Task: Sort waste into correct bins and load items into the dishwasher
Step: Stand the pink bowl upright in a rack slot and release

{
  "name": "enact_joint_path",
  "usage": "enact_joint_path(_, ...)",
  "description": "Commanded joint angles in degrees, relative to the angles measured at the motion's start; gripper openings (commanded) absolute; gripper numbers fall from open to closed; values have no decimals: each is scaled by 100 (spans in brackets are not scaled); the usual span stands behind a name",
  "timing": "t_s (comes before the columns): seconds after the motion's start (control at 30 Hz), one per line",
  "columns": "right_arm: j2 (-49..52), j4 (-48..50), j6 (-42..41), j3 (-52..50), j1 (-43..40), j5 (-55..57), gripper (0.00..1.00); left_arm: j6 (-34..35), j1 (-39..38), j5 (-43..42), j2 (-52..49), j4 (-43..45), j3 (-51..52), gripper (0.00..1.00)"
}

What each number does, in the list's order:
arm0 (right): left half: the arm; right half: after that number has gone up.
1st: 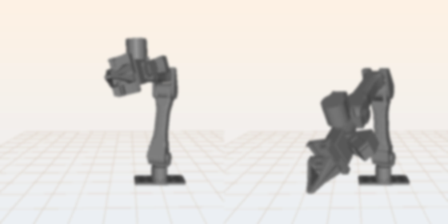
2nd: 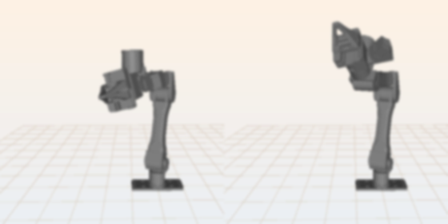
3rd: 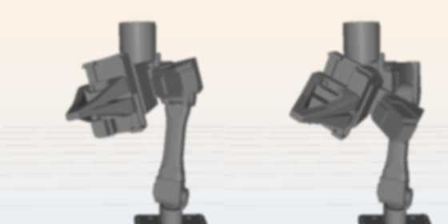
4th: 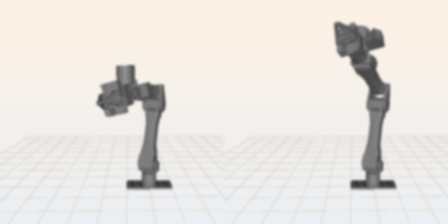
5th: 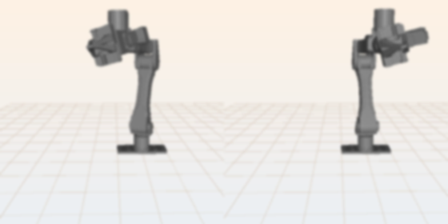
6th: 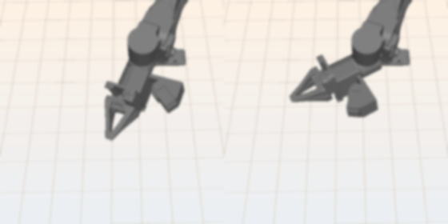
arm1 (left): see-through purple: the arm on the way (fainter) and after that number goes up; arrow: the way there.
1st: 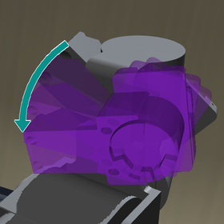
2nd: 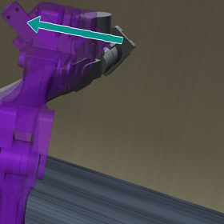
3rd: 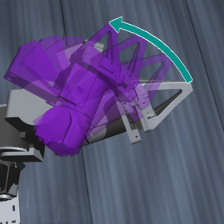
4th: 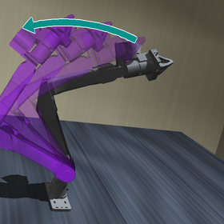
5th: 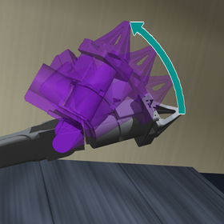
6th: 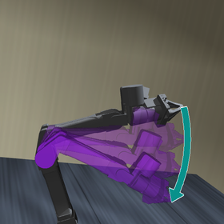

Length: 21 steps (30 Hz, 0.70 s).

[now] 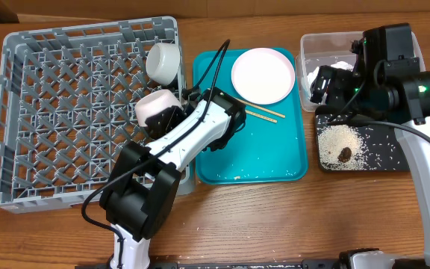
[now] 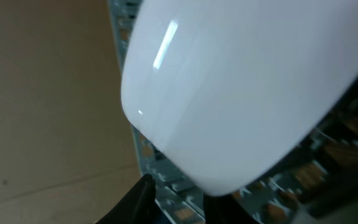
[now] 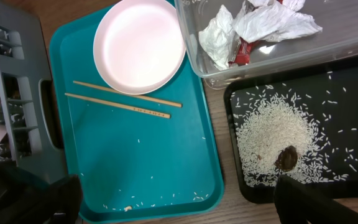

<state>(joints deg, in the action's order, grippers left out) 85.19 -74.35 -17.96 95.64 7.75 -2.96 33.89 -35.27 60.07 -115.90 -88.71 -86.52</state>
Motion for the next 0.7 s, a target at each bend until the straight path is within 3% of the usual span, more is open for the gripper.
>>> enact_joint_path(0.0,-26,31,33,107,2,37,100,-68,-11,-962,-50,13,0,36)
enact_joint_path(0.17,-26,31,33,109,2,35,100,-70,0,-1429,-50,92,-127,55)
enact_joint_path(0.27,-26,31,33,109,2,35,100,-81,0,-1757,-50,90,-428,60)
enact_joint_path(0.47,-26,31,33,109,2,35,100,-625,0,-2527,-50,92,-1427,59)
enact_joint_path(0.67,-26,31,33,109,2,35,100,-1246,42,-2356,-50,343,-1923,61)
